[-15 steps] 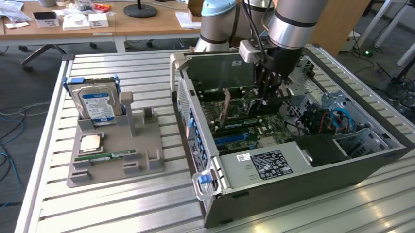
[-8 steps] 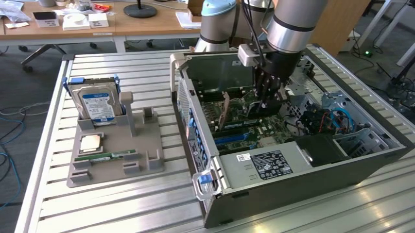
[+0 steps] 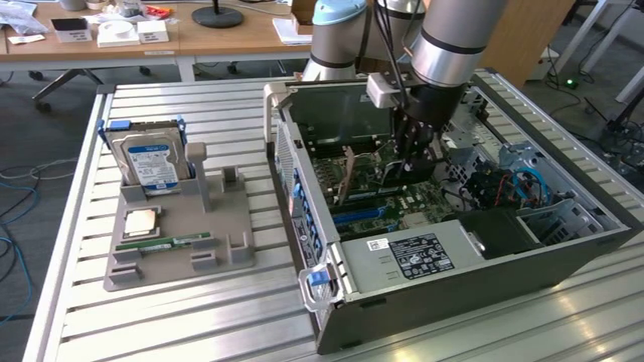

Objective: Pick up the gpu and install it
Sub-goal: 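Insert the gpu into the slot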

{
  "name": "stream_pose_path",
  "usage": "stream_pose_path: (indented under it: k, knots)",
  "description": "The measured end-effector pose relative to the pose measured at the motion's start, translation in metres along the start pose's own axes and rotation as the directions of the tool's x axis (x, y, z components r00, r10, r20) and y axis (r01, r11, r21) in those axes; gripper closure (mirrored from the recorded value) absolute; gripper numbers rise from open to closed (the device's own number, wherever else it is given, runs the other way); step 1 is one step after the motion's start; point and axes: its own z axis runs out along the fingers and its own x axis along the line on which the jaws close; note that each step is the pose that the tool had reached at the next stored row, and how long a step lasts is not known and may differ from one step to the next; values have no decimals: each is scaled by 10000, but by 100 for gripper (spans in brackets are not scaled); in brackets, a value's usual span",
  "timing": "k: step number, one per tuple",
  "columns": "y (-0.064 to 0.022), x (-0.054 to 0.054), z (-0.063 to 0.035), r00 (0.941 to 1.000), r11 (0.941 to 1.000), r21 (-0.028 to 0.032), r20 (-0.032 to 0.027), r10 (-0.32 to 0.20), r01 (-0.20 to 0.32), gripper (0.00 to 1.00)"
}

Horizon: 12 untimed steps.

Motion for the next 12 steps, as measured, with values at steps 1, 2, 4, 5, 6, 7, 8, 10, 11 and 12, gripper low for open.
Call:
stream_pose_path:
  k: [1,2,4,5,6,7,8,10,11,12]
  knots:
    - [8,0,2,10000,10000,1,0,0,0,74]
    - [17,0,5,10000,10000,1,2,-1,1,74]
    - [41,1,10,10000,10000,0,1,0,0,74]
    - [54,1,12,10000,10000,0,0,0,0,74]
    - [64,1,13,10000,10000,0,0,0,0,74]
    - [74,1,14,10000,10000,0,0,0,0,74]
    - [82,1,15,10000,10000,1,2,0,0,74]
    - [94,8,15,10000,10000,1,1,0,0,74]
    - [97,13,15,10000,10000,0,0,-2,2,74]
    - [101,20,15,10000,10000,1,1,-3,3,74]
